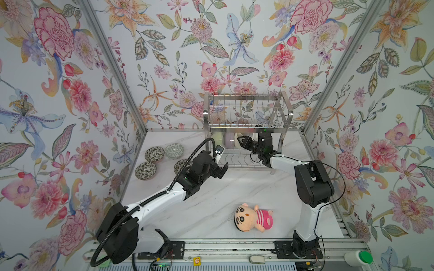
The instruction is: Load the bowls into the dish rack
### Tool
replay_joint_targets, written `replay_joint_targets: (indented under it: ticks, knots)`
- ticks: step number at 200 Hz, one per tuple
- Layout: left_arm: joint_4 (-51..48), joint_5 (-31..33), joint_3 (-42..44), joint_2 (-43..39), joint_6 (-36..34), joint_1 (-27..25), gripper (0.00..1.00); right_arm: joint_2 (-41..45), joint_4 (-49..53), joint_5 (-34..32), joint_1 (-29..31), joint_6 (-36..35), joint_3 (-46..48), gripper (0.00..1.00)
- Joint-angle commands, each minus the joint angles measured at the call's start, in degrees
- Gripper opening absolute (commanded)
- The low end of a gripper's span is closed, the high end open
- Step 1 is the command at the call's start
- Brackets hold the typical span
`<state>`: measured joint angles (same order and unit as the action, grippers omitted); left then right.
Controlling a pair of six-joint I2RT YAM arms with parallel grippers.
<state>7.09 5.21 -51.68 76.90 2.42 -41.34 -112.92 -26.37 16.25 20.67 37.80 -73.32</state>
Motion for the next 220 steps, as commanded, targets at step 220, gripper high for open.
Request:
replay_joint_targets:
  ticks: [220]
  knots:
    - [-0.76, 2.22, 0.28, 0.69, -0.06, -0.85, 0.99, -6.99, -1.38, 7.32, -1.24, -0.80, -4.63, 0.08]
